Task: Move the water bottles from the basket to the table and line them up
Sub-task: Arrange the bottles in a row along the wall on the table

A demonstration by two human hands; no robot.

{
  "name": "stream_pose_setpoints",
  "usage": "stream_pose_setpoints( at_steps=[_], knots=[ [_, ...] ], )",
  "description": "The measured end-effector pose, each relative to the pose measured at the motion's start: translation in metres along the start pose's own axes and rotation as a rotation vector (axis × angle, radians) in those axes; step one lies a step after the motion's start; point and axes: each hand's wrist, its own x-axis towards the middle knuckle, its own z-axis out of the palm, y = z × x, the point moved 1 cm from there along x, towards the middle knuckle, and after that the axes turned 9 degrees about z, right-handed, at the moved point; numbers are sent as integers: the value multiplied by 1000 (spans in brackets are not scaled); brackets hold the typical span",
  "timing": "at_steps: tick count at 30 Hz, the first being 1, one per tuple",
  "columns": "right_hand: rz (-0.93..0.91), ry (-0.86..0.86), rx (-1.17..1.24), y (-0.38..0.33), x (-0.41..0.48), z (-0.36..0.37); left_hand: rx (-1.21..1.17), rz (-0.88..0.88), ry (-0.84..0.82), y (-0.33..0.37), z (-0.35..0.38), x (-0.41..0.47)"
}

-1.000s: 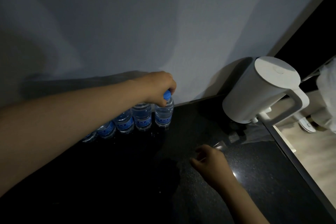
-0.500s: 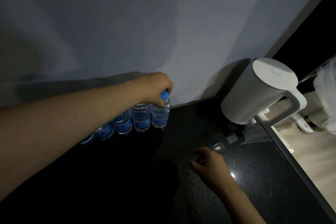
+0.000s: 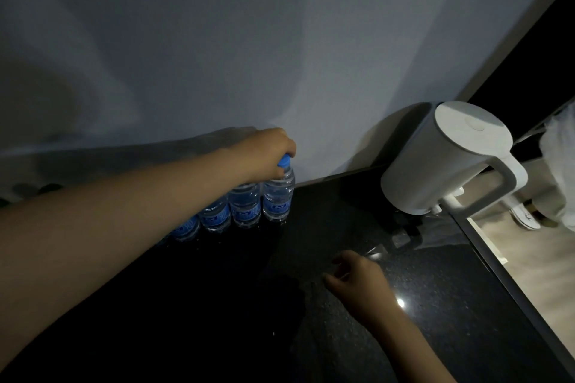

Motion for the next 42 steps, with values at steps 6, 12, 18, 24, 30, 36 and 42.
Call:
stream_pose_setpoints(
  at_steps=[6, 12, 18, 24, 30, 36, 42],
  knots=[
    [-30, 14, 20, -7, -10, -9, -22, -28, 23, 9, -4, -18],
    [-60, 14, 28, -20, -38, -17, -46, 3, 101, 35, -12, -72],
    [-121, 28, 7, -37, -89, -19, -106, 22, 94, 54, 8, -160],
    [-192, 11, -11, -46, -152, 0, -204, -78, -25, 69, 51, -250],
    [-204, -112, -84, -45, -198, 38, -317, -181, -172, 77, 82, -320],
    [-276, -209, -217, -45, -228, 66, -393, -248, -215, 77, 95, -364],
    [-259, -208, -348, -49, -232, 85, -467, -302, -271, 77, 108, -393]
  ],
)
